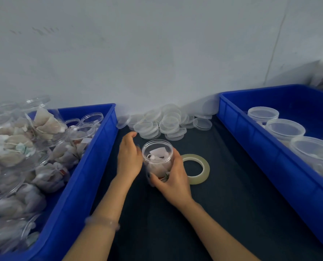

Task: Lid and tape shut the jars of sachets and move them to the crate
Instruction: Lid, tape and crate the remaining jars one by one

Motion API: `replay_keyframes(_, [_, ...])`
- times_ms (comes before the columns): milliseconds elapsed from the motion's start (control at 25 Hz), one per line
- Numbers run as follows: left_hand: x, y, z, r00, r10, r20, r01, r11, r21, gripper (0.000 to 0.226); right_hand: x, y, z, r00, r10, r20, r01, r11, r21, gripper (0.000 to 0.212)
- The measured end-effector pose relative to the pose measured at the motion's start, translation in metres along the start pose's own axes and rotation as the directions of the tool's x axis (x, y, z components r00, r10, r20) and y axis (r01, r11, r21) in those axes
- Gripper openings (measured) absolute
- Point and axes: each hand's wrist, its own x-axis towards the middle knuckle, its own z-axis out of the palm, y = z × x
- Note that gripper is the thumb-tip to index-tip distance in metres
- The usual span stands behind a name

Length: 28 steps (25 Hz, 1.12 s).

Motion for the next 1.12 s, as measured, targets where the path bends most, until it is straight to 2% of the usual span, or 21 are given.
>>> replay_keyframes(40, [0.009, 0.001, 0.008, 0.99, -0.076, 0.115, 0.061, 0.989, 0.134, 0.067, 0.001, 0.002, 0.0, 1.0, -0.001, 0.012, 0.001, 1.0, -0.002, 0.097])
replay_keyframes(80, [0.029, -0.001, 0.017, 0.978, -0.069, 0.198, 0.016, 0.966, 0.258, 0.081, 0.002, 0.003, 0.001, 1.0, -0.005, 0.019, 0.005, 1.0, -0.011, 0.097])
replay_keyframes(160, [0.04, -0.021, 0.036, 0.9, -0.06, 0.432, -0.162, 0.874, 0.458, 0.104, 0.005, 0.006, 0.002, 1.0, 0.005, 0.031, -0.004, 1.0, -0.023, 0.098])
replay_keyframes(200, [0.049, -0.026, 0.037, 0.863, -0.063, 0.502, -0.234, 0.829, 0.507, 0.109, 0.006, 0.008, 0.003, 0.999, 0.015, 0.041, -0.013, 0.999, -0.031, 0.1])
replay_keyframes(280, [0.069, -0.028, 0.04, 0.824, -0.022, 0.566, -0.307, 0.823, 0.479, 0.107, 0.006, 0.01, 0.002, 0.998, 0.034, 0.058, -0.032, 0.998, -0.045, 0.102])
replay_keyframes(360, [0.069, -0.031, 0.045, 0.805, -0.061, 0.59, -0.283, 0.834, 0.473, 0.097, 0.006, 0.011, 0.003, 0.997, 0.048, 0.053, -0.046, 0.998, -0.038, 0.101])
replay_keyframes(400, [0.062, -0.029, 0.046, 0.81, -0.07, 0.583, -0.272, 0.835, 0.479, 0.089, 0.006, 0.011, 0.003, 0.997, 0.052, 0.05, -0.051, 0.998, -0.032, 0.101])
replay_keyframes(520, [0.044, -0.026, 0.044, 0.896, -0.006, 0.444, -0.22, 0.863, 0.455, 0.05, 0.006, 0.013, 0.004, 0.998, 0.051, 0.042, -0.051, 0.998, -0.023, 0.101])
replay_keyframes(600, [0.03, -0.023, 0.043, 0.932, -0.03, 0.361, -0.094, 0.942, 0.323, 0.023, 0.006, 0.013, 0.004, 0.998, 0.054, 0.038, -0.053, 0.998, -0.018, 0.101])
replay_keyframes(680, [0.019, -0.022, 0.038, 0.937, -0.098, 0.334, 0.015, 0.971, 0.24, 0.013, 0.006, 0.013, 0.005, 0.998, 0.058, 0.037, -0.057, 0.998, -0.014, 0.1])
replay_keyframes(760, [0.012, -0.021, 0.031, 0.934, -0.104, 0.343, 0.03, 0.976, 0.213, 0.013, 0.006, 0.014, 0.005, 0.997, 0.07, 0.035, -0.07, 0.997, -0.016, 0.098])
replay_keyframes(840, [0.003, -0.023, 0.025, 0.96, 0.019, 0.279, -0.093, 0.963, 0.253, 0.005, 0.007, 0.014, 0.006, 0.997, 0.076, 0.032, -0.075, 0.997, -0.019, 0.099])
replay_keyframes(920, [-0.007, -0.027, 0.025, 0.972, 0.211, 0.101, -0.233, 0.916, 0.327, 0.01, 0.007, 0.014, 0.006, 0.997, 0.071, 0.025, -0.07, 0.997, -0.02, 0.099])
replay_keyframes(960, [-0.01, -0.03, 0.024, 0.97, 0.243, -0.023, -0.22, 0.912, 0.347, 0.014, 0.007, 0.015, 0.006, 0.997, 0.069, 0.024, -0.069, 0.997, -0.019, 0.099])
replay_keyframes(1000, [-0.011, -0.034, 0.025, 0.968, 0.21, -0.135, -0.153, 0.928, 0.34, 0.022, 0.007, 0.015, 0.007, 0.997, 0.07, 0.026, -0.07, 0.997, -0.016, 0.098])
replay_keyframes(1040, [-0.009, -0.038, 0.025, 0.976, 0.123, -0.177, -0.06, 0.944, 0.323, 0.032, 0.007, 0.015, 0.007, 0.997, 0.07, 0.027, -0.07, 0.997, -0.015, 0.098])
replay_keyframes(1080, [-0.004, -0.044, 0.027, 0.992, 0.024, -0.121, 0.016, 0.948, 0.319, 0.043, 0.008, 0.015, 0.007, 0.997, 0.069, 0.029, -0.069, 0.998, -0.016, 0.099])
replay_keyframes(1120, [0.0, -0.05, 0.029, 0.997, -0.071, 0.04, 0.053, 0.941, 0.334, 0.052, 0.007, 0.015, 0.007, 0.997, 0.065, 0.033, -0.064, 0.998, -0.024, 0.102])
